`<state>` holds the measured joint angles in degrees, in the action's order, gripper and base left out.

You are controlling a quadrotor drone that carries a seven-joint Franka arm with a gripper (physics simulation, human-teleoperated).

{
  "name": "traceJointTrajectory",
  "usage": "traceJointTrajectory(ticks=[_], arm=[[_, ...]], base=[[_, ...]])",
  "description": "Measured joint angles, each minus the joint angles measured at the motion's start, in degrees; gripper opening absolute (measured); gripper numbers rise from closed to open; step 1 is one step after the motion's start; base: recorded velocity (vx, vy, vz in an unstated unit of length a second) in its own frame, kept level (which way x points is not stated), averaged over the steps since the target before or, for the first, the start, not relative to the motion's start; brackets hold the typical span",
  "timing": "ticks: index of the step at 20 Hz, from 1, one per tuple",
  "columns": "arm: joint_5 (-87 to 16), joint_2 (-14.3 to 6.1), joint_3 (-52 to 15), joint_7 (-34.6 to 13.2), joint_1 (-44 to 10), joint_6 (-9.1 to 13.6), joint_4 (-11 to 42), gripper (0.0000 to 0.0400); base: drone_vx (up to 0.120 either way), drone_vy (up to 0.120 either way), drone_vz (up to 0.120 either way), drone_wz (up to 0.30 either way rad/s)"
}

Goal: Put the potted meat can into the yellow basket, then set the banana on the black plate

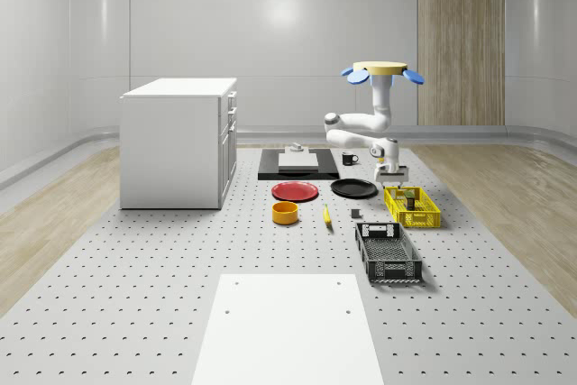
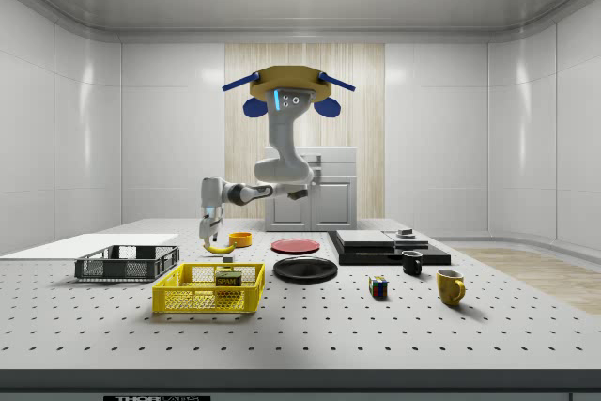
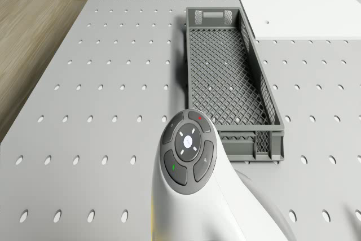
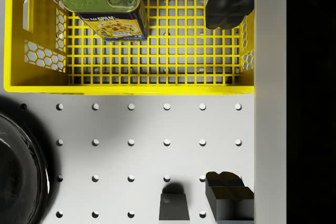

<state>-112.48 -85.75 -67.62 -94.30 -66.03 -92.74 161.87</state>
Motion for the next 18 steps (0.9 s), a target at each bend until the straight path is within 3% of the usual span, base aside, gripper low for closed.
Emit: traceJointTrajectory(ticks=[2, 7, 10, 15, 18], arm=[[0.0, 0.0, 0.0, 0.0, 0.0, 0.0, 0.0, 0.0400], [0.0, 0.0, 0.0, 0.0, 0.0, 0.0, 0.0, 0.0400], [0.0, 0.0, 0.0, 0.0, 0.0, 0.0, 0.0, 0.0400], [0.0, 0.1, 0.0, 0.0, 0.0, 0.1, 0.0, 0.0400], [0.0, 0.1, 0.0, 0.0, 0.0, 0.1, 0.0, 0.0400]], base=[[0.120, -0.120, 0.000, 0.000], [0.000, -0.120, 0.000, 0.000], [0.107, -0.120, 0.000, 0.000], [0.000, -0.120, 0.000, 0.000], [0.000, -0.120, -0.120, 0.000]])
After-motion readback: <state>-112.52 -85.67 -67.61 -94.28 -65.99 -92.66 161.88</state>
